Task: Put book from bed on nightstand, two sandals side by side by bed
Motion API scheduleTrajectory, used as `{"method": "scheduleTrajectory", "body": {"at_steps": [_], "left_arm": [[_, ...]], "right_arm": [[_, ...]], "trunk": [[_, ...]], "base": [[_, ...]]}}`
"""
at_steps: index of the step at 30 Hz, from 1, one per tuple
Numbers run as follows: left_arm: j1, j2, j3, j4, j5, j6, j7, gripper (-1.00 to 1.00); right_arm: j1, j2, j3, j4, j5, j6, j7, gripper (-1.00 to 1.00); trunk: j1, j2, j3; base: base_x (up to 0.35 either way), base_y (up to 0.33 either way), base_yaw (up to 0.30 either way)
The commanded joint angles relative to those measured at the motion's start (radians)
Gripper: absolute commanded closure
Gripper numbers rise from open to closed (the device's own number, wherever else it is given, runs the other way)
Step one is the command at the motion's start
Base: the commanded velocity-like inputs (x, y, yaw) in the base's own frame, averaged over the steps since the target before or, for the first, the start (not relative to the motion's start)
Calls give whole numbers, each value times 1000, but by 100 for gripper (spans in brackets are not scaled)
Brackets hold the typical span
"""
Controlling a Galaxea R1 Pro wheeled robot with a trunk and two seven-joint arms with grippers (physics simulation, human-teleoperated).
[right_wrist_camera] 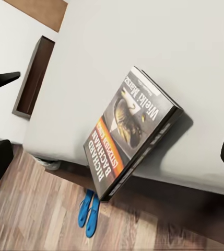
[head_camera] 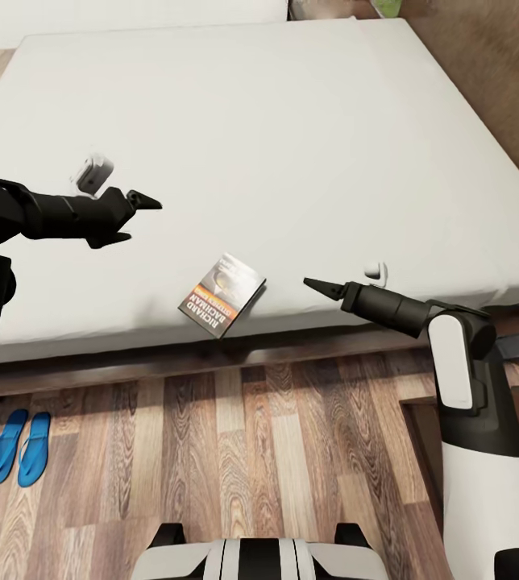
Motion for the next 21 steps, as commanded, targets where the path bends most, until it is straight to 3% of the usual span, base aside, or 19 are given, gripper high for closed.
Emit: {"method": "scheduleTrajectory", "body": {"at_steps": [1, 12, 21], "left_arm": [[7, 1, 0, -1, 7, 2, 8, -100], [44, 0, 0, -2, 6, 4, 6, -100], [48, 0, -1, -1, 6, 4, 6, -100]], "right_arm": [[6, 0, -2, 0, 6, 4, 8, -100], [48, 2, -2, 0, 6, 4, 10, -100], [57, 6, 1, 0, 6, 4, 10, -100]], "trunk": [[0, 0, 1], [0, 0, 19], [0, 0, 34]], "base": [[0, 0, 0], [-6, 0, 0], [-145, 70, 0]]}}
